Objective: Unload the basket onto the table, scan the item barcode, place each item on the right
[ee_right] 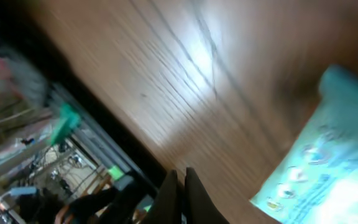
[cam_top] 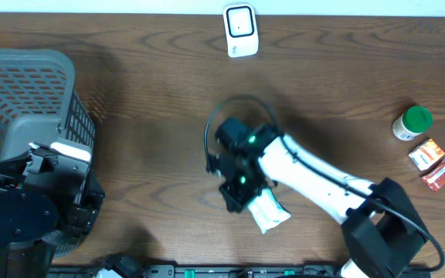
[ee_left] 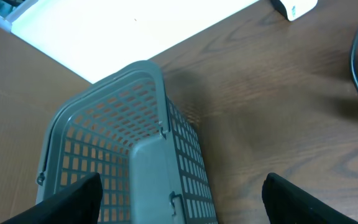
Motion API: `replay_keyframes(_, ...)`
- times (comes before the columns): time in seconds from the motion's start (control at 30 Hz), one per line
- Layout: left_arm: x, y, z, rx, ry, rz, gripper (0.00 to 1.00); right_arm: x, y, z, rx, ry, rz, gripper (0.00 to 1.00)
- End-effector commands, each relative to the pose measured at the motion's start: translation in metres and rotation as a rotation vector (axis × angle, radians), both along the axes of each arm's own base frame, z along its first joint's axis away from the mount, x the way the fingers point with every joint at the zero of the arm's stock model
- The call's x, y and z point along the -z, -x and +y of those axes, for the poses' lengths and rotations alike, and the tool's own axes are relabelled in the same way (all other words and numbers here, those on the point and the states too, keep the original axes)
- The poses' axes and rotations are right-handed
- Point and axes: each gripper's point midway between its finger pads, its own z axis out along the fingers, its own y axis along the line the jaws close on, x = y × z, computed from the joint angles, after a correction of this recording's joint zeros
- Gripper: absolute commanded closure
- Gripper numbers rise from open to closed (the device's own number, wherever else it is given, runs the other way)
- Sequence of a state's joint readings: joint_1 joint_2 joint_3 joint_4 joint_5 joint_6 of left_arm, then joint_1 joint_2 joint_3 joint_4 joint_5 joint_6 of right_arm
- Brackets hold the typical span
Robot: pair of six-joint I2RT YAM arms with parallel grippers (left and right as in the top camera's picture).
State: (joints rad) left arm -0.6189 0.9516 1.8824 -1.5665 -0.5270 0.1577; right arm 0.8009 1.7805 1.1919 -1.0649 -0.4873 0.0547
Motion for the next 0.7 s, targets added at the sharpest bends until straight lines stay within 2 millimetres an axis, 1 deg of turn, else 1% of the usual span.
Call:
replay_keyframes(0.0,-0.001,0.001,0.003,-0.006,-0.004,-0.008,0.18,0.028,0.013,-0.024,0.172,0.213,0.019,0.99)
replay_keyframes(0.03,-0.001,0.001,0.002,-0.005,-0.003,-0.008,0.18,0.034,0.016,-0.032,0.233,0.272,0.026,0.99)
replay_keyframes(0.13,-0.001,0.001,0.003,-0.006,-0.004,-0.008,0.18,0.048,0.022,-0.048,0.377,0.381,0.046,0.99)
replay_keyframes(0.27,-0.001,0.001,0.002,-0.005,-0.003,-0.008,0.18,0.064,0.019,-0.085,0.589,0.593,-0.037,0.99)
replay_keyframes(0.3,-0.001,0.001,0.003,-0.006,-0.004,-0.008,0.18,0.066,0.017,-0.088,0.612,0.61,-0.051,0.99)
replay_keyframes(0.33,-0.001,0.001,0.003,-0.006,-0.004,-0.008,0.18,0.07,0.013,-0.092,0.645,0.626,-0.083,0.99)
replay_keyframes(0.43,-0.001,0.001,0.003,-0.006,-0.004,-0.008,0.18,0.073,0.002,-0.093,0.67,0.61,-0.116,0.99)
replay_keyframes(0.5,-0.001,0.001,0.002,-0.005,-0.003,-0.008,0.18,0.075,-0.011,-0.096,0.708,0.598,-0.146,0.99)
replay_keyframes(0.57,-0.001,0.001,0.002,-0.005,-0.003,-0.008,0.18,0.076,-0.028,-0.102,0.773,0.597,-0.185,0.99)
replay_keyframes(0.67,-0.001,0.001,0.002,-0.005,-0.003,-0.008,0.18,0.076,-0.055,-0.102,0.845,0.537,-0.208,0.99)
